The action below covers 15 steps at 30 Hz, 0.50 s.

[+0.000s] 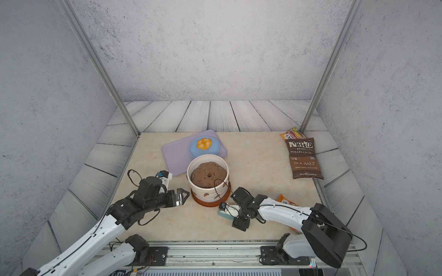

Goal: Scrub the dried mud off the ceramic pot
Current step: Pick up the brush from the center of the board.

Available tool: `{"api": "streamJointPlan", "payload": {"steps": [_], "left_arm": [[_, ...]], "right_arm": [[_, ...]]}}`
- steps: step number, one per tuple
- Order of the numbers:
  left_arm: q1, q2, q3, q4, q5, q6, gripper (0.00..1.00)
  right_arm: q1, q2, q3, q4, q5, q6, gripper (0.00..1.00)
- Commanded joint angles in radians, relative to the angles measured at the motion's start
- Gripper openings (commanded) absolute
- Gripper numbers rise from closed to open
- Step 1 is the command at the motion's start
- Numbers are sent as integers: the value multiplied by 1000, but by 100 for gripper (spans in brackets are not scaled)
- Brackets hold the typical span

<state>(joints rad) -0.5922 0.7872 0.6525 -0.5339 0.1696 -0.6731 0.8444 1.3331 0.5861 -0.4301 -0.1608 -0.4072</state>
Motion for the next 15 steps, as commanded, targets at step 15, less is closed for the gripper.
{"api": "streamJointPlan", "payload": {"steps": [15], "left_arm": [[-8,-7,-23,-38,16,26,98]], "right_arm": [[5,95,80,-106,6,-41,48]]}}
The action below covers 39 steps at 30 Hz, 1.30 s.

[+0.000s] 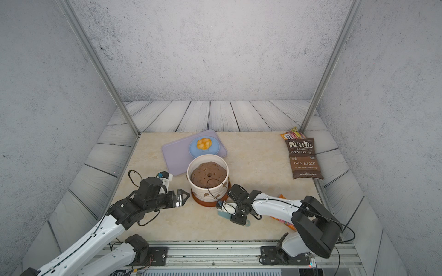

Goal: Scrub the dried mud off the ceramic pot
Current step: Pick up the brush from the center of the board.

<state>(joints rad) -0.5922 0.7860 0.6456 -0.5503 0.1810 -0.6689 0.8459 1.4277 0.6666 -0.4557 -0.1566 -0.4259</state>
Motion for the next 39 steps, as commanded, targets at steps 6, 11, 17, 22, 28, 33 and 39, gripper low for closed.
{"api": "streamJointPlan", "payload": {"steps": [6,11,17,22,28,33,39], "left_arm": [[-8,5,-22,-23,14,30,98],[-8,11,-20,-26,15,35,98],[-8,11,-19,-24,20,37,98],[-8,-6,-26,-25,20,37,98],[-7,-28,-33,-37,15,30,98],[-8,-54,-39,-35,17,13,98],[-7,-74,-35,-23,28,-8,98]], "right_arm": [[18,9,-15,-81,5,-43,43],[37,17,-2,-98,19,-39,33],[52,-21,-31,-66,25,-34,25],[55,-20,-35,-45,10,-23,15],[56,-28,-40,-18,0,-6,1],[55,-75,-48,-12,-4,4,0],[56,-137,-44,-28,-10,12,0]]}}
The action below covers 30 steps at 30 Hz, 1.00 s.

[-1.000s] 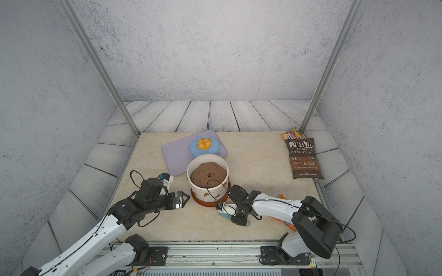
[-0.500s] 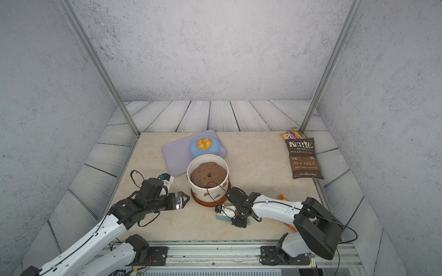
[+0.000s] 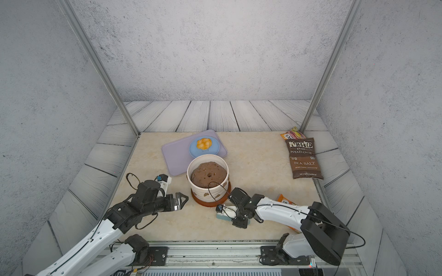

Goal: Scrub the dried mud off the ceramic pot
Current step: Pick up the brush from the center of the board.

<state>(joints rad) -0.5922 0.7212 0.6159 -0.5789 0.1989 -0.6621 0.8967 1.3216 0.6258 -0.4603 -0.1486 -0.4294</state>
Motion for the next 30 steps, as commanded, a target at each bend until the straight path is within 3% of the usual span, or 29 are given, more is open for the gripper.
{"api": "streamJointPlan", "payload": {"steps": [1,14,23,30], "left_arm": [[-8,-9,-3,8,14,-20,98],[-9,-16,111,-5,50,-81,98],[-26,-4,222,22,43,-284,98],[-74,93,366,-9,-23,-366,98]], "right_arm": [[5,-40,-1,-29,-20,15,0],[5,-231,76,-175,-69,31,0],[6,-419,144,-221,-107,107,0],[5,-308,361,-261,-23,91,0]]}}
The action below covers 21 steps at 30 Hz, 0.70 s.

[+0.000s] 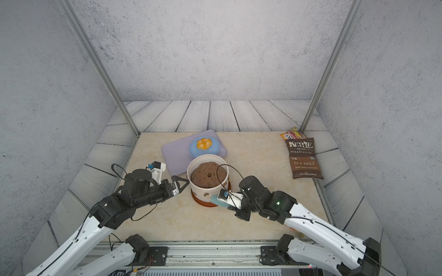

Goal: Scrub the dried mud off the ceramic pot
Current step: Pick up the brush from the center of the board.

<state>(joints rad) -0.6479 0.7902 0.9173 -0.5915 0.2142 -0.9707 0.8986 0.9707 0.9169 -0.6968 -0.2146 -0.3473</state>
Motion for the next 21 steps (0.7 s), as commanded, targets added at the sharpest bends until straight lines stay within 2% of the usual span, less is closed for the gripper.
{"api": "streamJointPlan", "payload": {"steps": [1,8,12,18,21], "left_arm": [[-28,41,86,9,-52,-63,98],[-142,148,168,85,-184,-169,100],[-187,208,205,120,-206,-192,95],[-191,273,215,166,-188,-218,86],[-191,283,188,218,-195,-245,76]], "right_arm": [[4,64,96,-22,58,9,0],[3,192,224,43,101,51,0],[3,247,275,81,115,82,0],[3,293,333,100,120,105,0],[2,288,332,134,126,117,0]]}}
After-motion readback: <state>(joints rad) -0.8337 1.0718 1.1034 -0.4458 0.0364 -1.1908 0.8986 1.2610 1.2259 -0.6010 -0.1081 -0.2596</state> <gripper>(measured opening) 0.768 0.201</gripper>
